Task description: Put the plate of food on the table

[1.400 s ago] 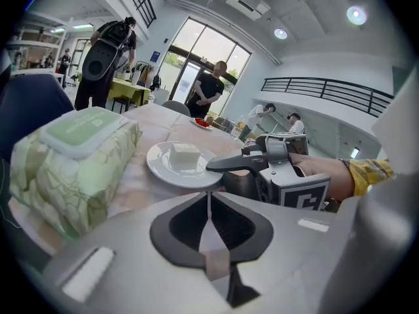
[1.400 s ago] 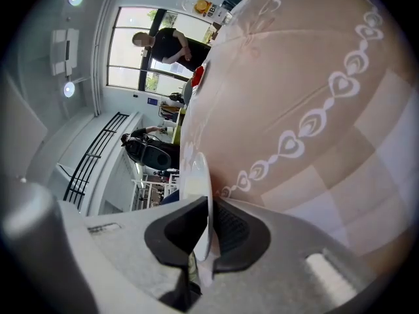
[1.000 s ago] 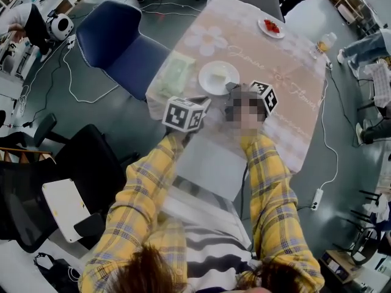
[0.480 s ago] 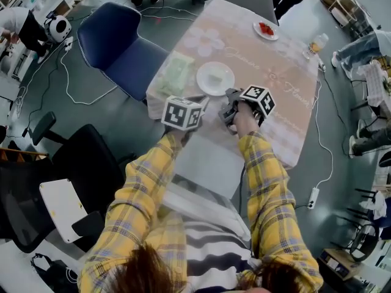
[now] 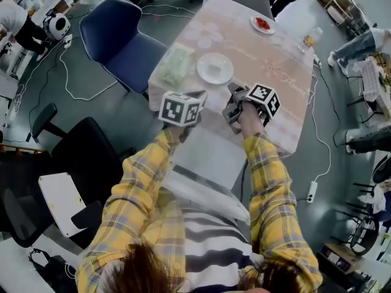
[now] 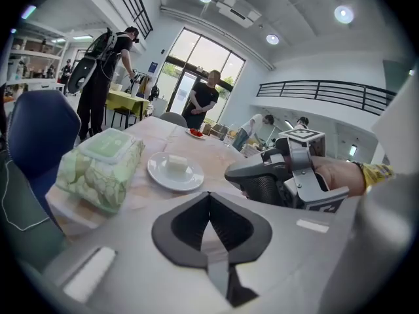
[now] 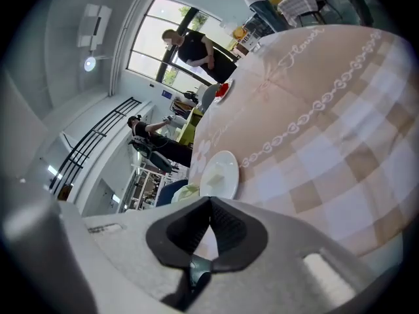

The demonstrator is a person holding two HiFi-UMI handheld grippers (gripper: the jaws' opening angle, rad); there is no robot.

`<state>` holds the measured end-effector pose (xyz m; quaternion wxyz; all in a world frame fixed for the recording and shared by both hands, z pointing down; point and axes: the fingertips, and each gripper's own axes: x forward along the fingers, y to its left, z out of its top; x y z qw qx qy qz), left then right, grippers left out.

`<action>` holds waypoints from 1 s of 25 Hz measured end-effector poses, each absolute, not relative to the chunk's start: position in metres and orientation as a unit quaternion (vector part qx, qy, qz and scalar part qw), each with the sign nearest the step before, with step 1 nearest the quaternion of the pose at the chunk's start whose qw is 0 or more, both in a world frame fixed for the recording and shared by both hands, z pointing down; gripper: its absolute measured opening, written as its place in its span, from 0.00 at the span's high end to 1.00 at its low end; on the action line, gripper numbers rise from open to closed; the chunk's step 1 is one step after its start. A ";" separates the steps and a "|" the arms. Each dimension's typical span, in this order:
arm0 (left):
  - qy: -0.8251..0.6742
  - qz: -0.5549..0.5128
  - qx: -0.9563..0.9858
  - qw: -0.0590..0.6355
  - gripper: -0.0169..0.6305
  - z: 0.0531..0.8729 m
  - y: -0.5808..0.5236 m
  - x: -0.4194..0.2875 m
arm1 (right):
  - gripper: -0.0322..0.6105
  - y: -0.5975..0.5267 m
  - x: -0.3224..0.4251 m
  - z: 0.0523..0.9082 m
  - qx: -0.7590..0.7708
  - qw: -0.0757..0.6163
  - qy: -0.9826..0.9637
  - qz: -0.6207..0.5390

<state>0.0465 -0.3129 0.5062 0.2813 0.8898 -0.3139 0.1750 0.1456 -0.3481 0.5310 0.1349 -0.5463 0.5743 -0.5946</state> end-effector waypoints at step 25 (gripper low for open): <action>-0.267 0.087 0.933 0.227 0.97 0.429 -0.208 0.032 | 0.95 -0.200 0.095 0.422 -0.523 0.045 0.777 -0.348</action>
